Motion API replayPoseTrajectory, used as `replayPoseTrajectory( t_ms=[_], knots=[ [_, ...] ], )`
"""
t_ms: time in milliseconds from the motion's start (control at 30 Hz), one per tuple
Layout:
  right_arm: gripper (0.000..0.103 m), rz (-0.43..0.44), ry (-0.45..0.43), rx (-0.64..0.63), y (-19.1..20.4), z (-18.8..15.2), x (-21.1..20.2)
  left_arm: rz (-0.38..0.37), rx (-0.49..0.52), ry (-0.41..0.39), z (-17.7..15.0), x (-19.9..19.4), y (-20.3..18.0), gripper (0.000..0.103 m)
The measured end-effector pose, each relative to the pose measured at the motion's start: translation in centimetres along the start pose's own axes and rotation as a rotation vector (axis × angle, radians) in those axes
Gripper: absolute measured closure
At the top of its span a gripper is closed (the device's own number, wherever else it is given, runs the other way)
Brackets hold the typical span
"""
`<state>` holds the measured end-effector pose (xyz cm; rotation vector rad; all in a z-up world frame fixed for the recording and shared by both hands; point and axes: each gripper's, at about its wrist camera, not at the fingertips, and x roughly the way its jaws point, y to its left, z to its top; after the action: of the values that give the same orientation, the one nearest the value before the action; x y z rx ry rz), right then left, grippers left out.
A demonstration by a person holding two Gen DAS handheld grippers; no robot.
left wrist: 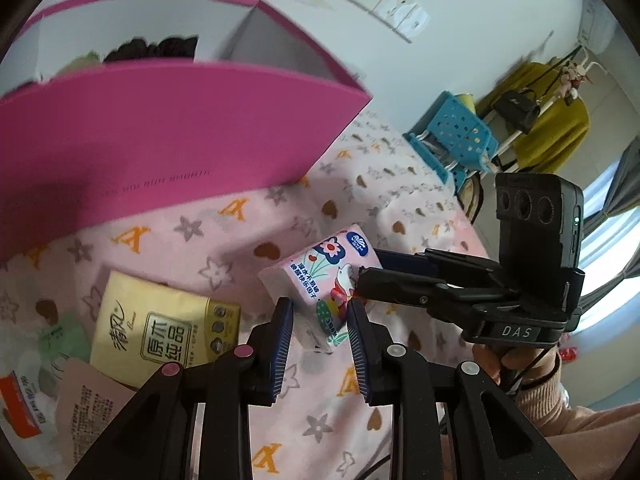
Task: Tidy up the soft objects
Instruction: 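Grasp the pink floral tissue pack with the right gripper, then carry the tissue pack into the pink box and open the right gripper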
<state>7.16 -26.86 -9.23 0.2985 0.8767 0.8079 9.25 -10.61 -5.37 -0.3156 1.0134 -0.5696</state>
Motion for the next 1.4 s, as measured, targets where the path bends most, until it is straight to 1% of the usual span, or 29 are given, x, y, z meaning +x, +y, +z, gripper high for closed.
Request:
replayPoseTrajectory(
  t_ms=[367,733,1033,1167,1300,1400],
  knots=[
    [0.065,-0.006,-0.076,-0.087,2.5,2.5,-2.5,0.003,0.079,-0.093,2.0,-3.3,-2.1,0.076],
    [0.065,-0.021,-0.134,-0.165,4.1,6.1,-3.5,0.034,0.12,-0.179,4.7,-6.1,-2.7,0.076],
    [0.065,-0.041,-0.161,-0.207,4.4,9.1,-3.6,0.058,0.133,-0.208,7.3,-6.7,-2.7,0.076],
    [0.065,-0.066,-0.161,-0.224,4.5,10.5,-3.3,0.087,0.135,-0.228,8.7,-6.6,-2.7,0.076],
    [0.065,-0.077,-0.156,-0.229,4.3,11.8,-2.8,0.113,0.136,-0.231,10.0,-6.2,-2.2,0.076],
    [0.065,-0.095,-0.138,-0.226,4.0,12.5,-2.0,0.122,0.121,-0.218,11.0,-5.4,-1.5,0.076]
  ],
)
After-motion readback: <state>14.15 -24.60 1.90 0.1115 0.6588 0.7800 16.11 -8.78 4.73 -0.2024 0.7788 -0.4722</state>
